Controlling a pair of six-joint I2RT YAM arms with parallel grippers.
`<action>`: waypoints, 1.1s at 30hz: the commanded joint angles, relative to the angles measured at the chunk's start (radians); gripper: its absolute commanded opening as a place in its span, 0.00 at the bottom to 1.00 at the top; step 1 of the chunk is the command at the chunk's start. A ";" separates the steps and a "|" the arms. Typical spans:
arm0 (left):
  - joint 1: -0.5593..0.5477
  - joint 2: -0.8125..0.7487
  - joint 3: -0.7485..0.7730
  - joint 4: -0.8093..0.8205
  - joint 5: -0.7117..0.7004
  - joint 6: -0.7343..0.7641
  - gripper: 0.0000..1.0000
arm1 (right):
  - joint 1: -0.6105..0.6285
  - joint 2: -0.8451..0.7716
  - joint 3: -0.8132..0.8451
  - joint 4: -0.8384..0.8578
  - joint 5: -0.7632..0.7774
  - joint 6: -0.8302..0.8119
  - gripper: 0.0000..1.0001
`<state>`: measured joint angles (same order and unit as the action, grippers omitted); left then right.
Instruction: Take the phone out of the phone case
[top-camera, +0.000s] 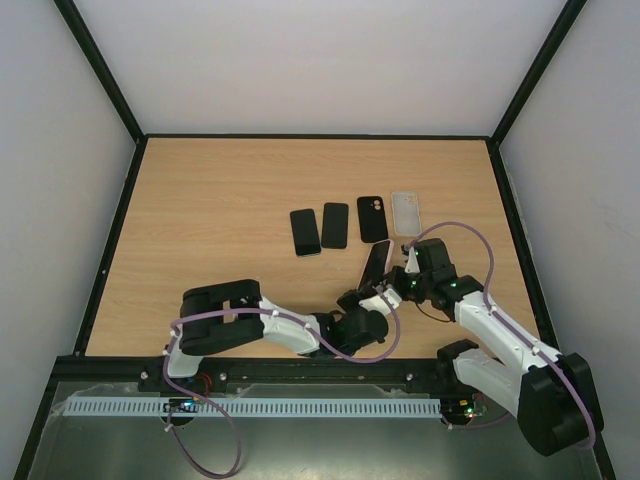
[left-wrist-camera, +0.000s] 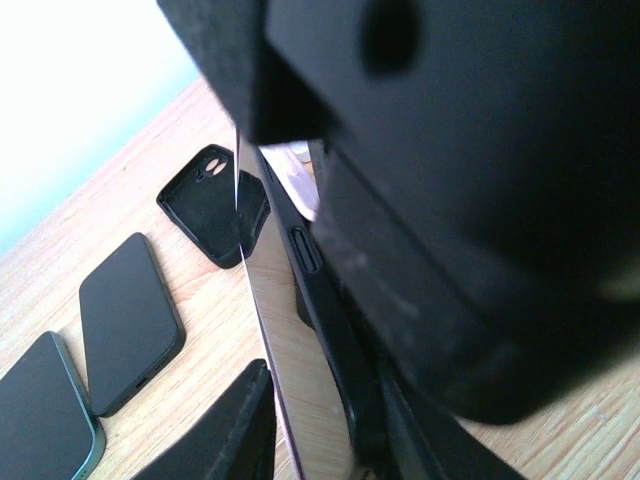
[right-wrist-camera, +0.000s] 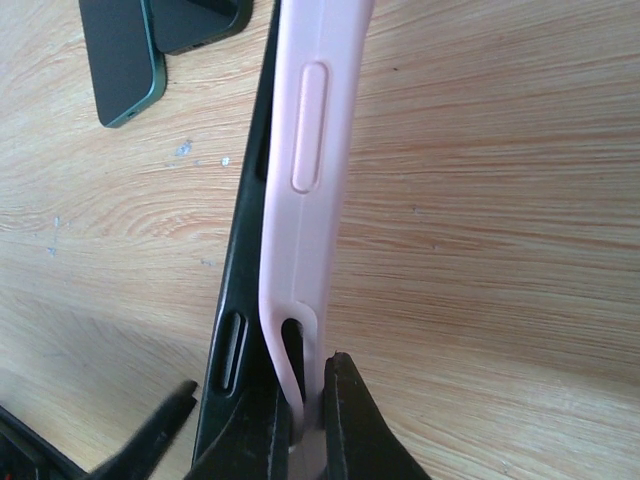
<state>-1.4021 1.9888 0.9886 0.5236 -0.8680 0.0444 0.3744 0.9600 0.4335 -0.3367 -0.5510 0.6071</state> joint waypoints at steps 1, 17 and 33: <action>0.056 0.012 -0.004 -0.050 -0.089 -0.031 0.18 | 0.026 -0.042 -0.003 -0.037 -0.147 -0.012 0.02; 0.077 -0.218 -0.108 -0.092 -0.021 -0.222 0.02 | 0.026 -0.021 0.021 -0.061 -0.036 -0.038 0.02; 0.096 -0.326 -0.179 -0.100 0.021 -0.302 0.02 | 0.027 -0.046 0.021 -0.057 -0.036 -0.040 0.02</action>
<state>-1.3521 1.7214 0.8310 0.4267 -0.7113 -0.2127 0.4114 0.9268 0.4648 -0.3138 -0.6548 0.6102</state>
